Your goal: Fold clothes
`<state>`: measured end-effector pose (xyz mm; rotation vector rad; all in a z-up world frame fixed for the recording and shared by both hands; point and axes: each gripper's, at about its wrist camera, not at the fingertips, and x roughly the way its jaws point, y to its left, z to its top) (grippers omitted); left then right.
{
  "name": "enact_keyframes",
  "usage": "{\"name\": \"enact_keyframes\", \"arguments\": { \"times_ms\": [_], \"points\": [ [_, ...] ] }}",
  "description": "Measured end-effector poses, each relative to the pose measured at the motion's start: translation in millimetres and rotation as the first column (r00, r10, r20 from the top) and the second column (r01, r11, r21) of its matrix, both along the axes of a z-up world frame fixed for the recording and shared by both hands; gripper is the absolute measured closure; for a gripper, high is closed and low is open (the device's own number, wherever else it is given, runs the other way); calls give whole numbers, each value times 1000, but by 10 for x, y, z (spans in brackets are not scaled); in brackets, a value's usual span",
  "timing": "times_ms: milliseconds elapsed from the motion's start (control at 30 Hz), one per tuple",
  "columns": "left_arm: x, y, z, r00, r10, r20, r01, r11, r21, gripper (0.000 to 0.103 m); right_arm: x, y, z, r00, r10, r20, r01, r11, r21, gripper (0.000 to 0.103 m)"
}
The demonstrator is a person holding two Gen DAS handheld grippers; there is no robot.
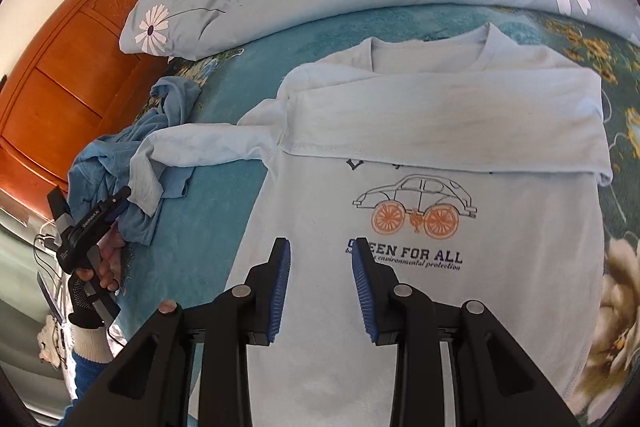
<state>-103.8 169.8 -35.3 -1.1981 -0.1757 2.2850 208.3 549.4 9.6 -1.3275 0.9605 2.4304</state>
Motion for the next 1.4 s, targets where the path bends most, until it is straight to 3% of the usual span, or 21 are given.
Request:
{"name": "enact_keyframes", "arguments": {
  "times_ms": [67,133,300,467,667,800,900,1167,1400],
  "points": [
    [-18,-12,-8,1000,-8,12,8,1000,4,91,93,46,-31,1000,-15,-10,15,1000,-21,70],
    [12,-26,25,1000,-12,13,12,1000,16,101,176,91,-50,999,-29,-22,28,999,-31,70],
    [174,-10,376,999,-47,-10,47,998,52,101,374,154,-39,998,-38,-46,37,998,-41,70],
    [368,353,1252,983,-164,-85,176,973,150,101,560,184,56,996,-20,-84,19,1000,-19,70],
    [717,1241,2383,918,-356,-173,385,905,182,101,830,290,200,987,-25,-157,23,1000,-17,70],
    [1183,2124,2666,847,-484,-221,508,859,63,101,1035,402,251,983,-43,-180,42,999,-7,70],
    [1441,2819,2477,799,-565,-205,573,819,-24,101,1188,510,242,981,-66,-180,66,998,-8,70],
    [2115,4060,1563,691,-722,-22,716,689,-115,101,1569,733,96,983,-118,-139,118,993,-5,70],
    [2260,4557,669,653,-744,141,757,635,-154,101,1729,903,-151,981,-168,-101,165,986,-36,70]
  ]
}}
